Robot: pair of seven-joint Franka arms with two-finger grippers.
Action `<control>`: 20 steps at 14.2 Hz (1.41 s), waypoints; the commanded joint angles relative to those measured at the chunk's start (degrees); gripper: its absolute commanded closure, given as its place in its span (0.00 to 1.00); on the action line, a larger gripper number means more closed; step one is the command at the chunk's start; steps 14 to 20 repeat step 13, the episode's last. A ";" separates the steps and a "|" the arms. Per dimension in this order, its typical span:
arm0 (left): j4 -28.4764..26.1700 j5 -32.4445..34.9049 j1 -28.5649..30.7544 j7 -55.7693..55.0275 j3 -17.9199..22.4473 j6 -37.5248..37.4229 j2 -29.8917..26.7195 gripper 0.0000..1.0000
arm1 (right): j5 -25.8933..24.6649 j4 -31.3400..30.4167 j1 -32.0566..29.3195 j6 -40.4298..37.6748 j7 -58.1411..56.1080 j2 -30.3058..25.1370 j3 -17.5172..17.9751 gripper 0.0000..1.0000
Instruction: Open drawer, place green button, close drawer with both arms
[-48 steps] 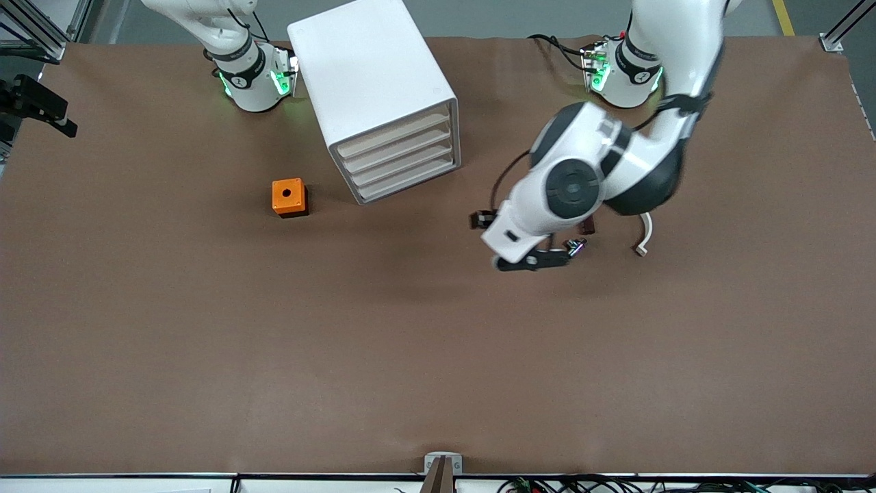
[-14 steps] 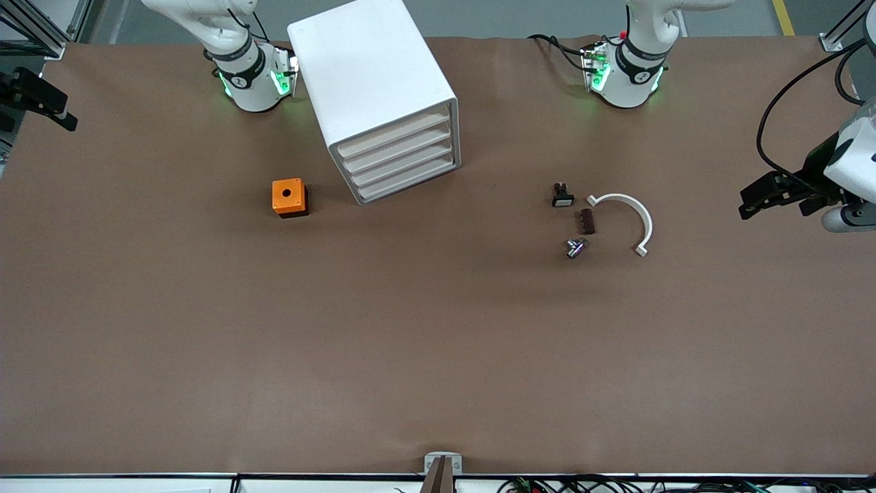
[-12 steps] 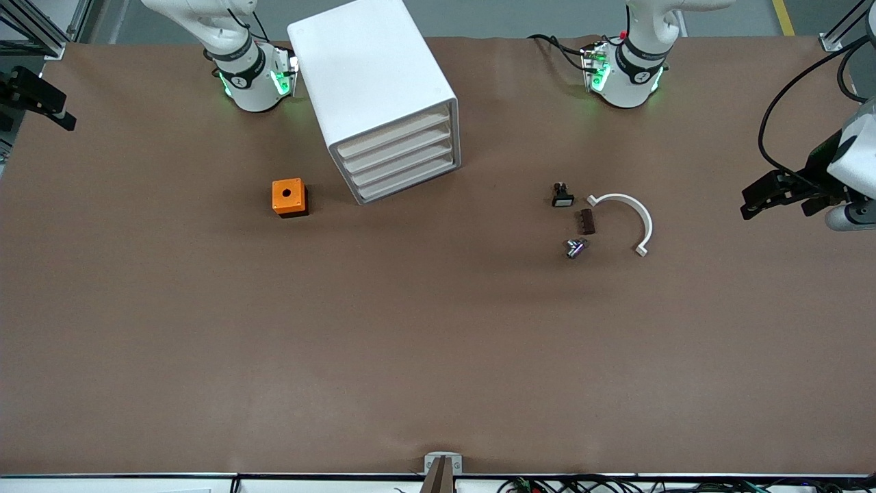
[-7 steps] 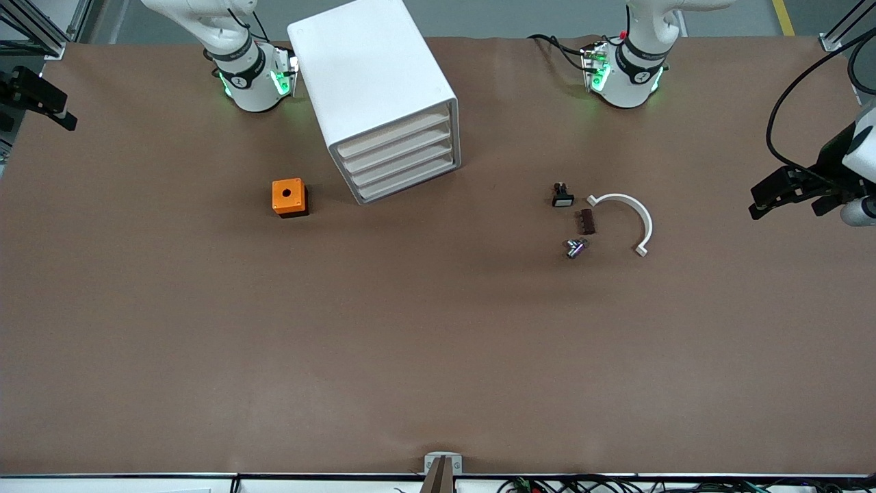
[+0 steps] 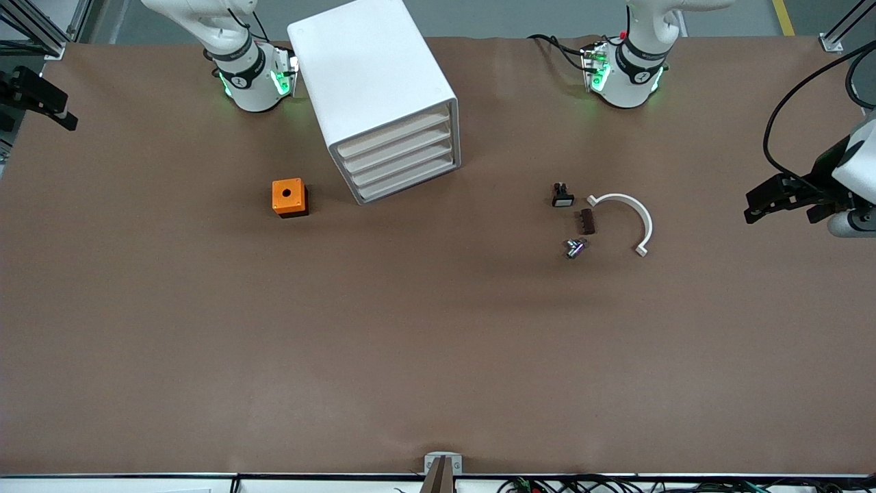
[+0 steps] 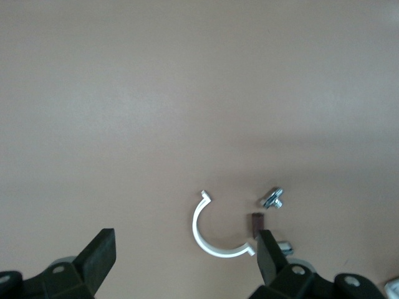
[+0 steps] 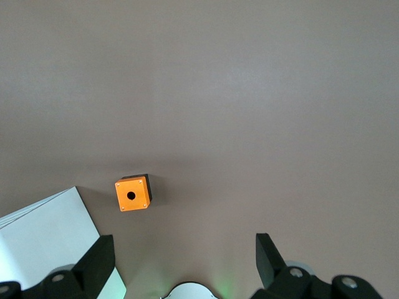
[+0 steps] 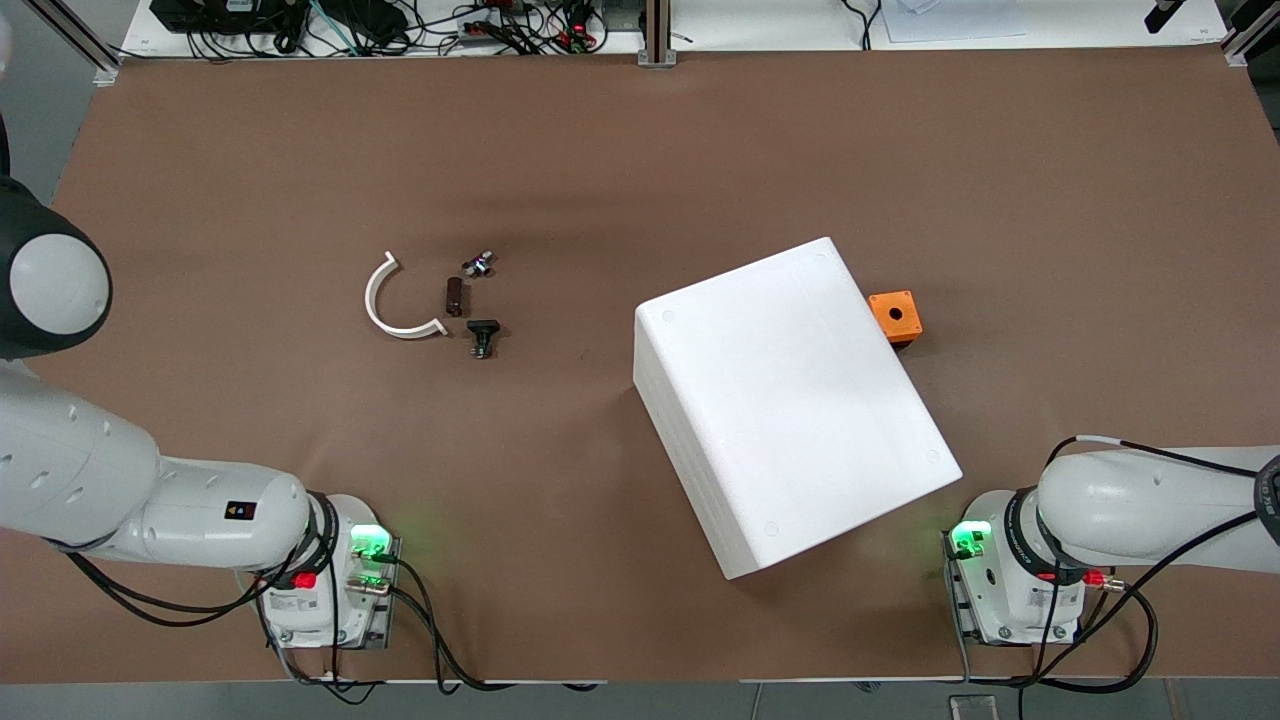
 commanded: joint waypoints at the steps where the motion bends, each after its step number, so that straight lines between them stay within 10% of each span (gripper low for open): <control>1: 1.48 -0.99 0.72 -0.73 0.19 -3.30 0.13 0.00 | 0.03 1.14 0.57 -0.89 0.77 0.41 -0.04 0.00; 20: 1.74 -0.55 0.89 -3.66 0.10 -3.39 0.13 0.00 | 0.03 1.05 0.48 -0.89 0.77 0.41 -0.12 0.00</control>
